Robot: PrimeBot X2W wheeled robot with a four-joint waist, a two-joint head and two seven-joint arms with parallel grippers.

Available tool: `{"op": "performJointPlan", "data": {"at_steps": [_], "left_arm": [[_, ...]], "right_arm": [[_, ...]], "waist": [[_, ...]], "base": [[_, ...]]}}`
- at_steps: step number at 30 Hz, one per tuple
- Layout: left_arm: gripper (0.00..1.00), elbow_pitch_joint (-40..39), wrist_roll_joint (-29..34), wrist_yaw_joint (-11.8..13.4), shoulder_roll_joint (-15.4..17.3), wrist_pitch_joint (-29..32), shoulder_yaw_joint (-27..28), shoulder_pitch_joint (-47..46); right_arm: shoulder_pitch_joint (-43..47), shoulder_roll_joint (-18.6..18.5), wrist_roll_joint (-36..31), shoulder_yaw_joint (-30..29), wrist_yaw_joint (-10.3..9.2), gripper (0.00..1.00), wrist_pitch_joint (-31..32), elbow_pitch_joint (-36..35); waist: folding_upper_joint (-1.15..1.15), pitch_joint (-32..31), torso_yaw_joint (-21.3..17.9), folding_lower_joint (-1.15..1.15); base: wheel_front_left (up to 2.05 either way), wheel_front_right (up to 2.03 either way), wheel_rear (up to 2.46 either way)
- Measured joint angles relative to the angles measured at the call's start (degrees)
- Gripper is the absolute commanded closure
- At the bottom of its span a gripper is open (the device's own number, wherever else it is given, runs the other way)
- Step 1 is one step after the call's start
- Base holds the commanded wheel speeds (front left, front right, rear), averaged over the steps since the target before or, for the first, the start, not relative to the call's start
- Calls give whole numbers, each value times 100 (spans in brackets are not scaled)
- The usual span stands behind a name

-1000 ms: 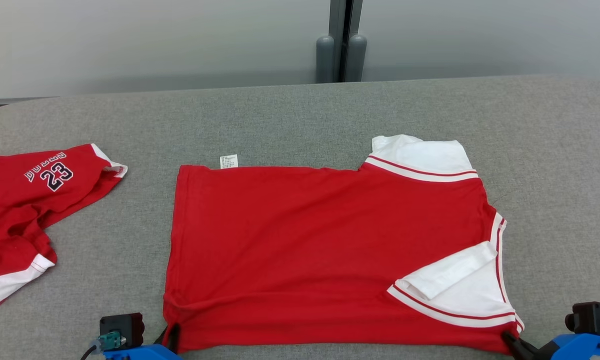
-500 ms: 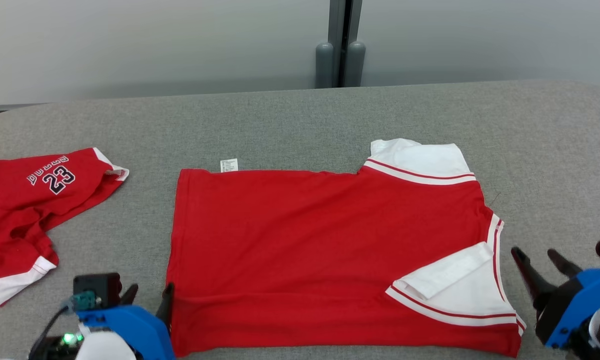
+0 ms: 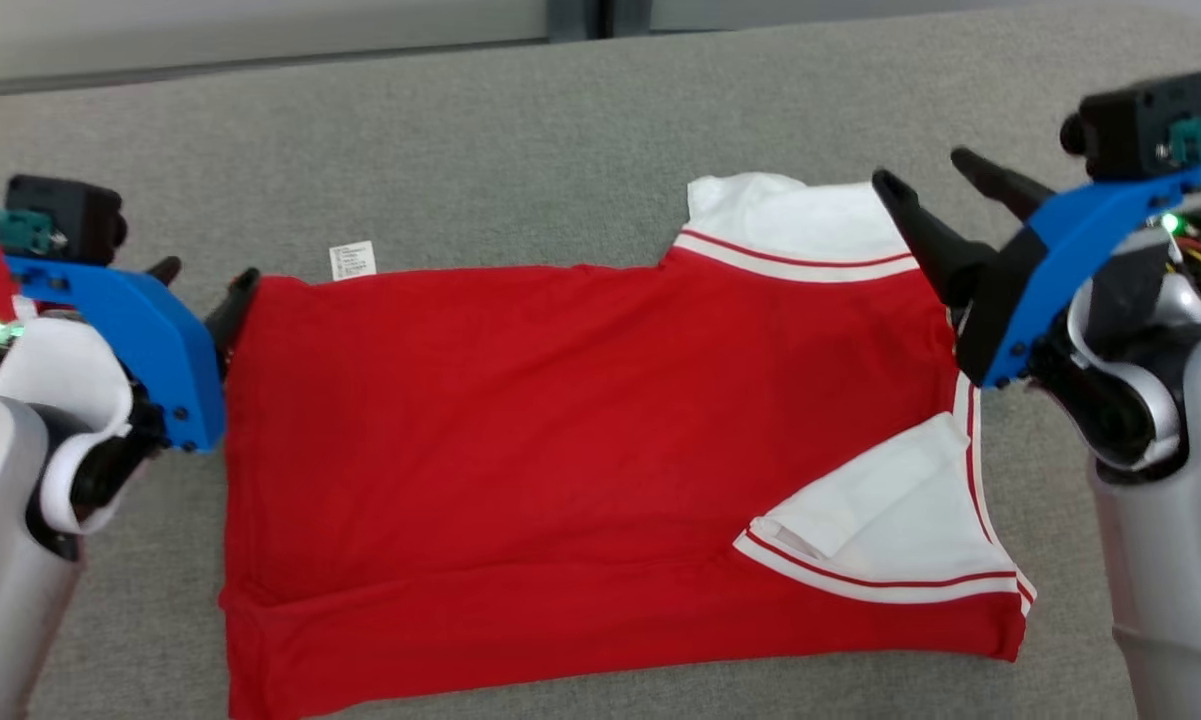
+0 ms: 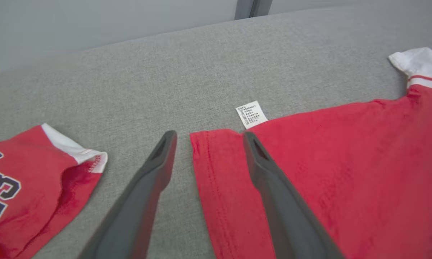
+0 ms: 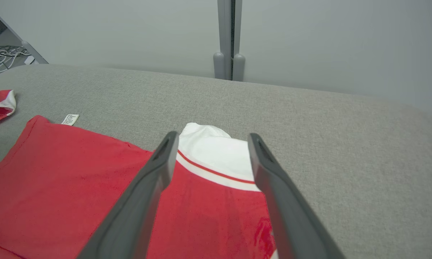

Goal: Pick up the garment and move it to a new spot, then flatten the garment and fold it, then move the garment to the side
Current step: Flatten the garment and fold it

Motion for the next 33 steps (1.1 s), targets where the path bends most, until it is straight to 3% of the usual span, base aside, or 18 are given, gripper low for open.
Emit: {"op": "performJointPlan", "data": {"at_steps": [8, 18, 20, 21, 26, 33], "left_arm": [[0, 593, -94, -353, 366, 632, -40, -642], [0, 671, -91, -165, 599, 905, 3, -708], [71, 649, -163, -147, 578, 960, 10, -705], [100, 636, -238, -147, 550, 1010, 20, -704], [100, 441, -407, -87, 442, 1325, -12, -692], [100, 316, 23, 146, 247, 124, 54, -539]], "right_arm": [[-1162, -83, 375, 535, 0, 0, -533, 978], [-1444, -160, 583, 688, -1, 0, -914, 1467], [-1464, -162, 601, 693, 0, 0, -956, 1515], [-1469, -163, 617, 695, 0, 0, -956, 1547], [-1529, -232, 648, 661, -1, 0, -954, 1655], [-1644, -303, 573, 302, 0, 0, -575, 2113]], "waist": [[0, 649, -329, 1], [0, 980, -464, -1], [0, 1013, -467, -2], [0, 1026, -466, -1], [0, 1054, -407, -1], [0, 1047, -196, -1]], "base": [[0, 0, 0], [0, 0, 0], [0, 0, 0], [0, 0, 0], [0, 0, 0], [0, 0, 0]]}}
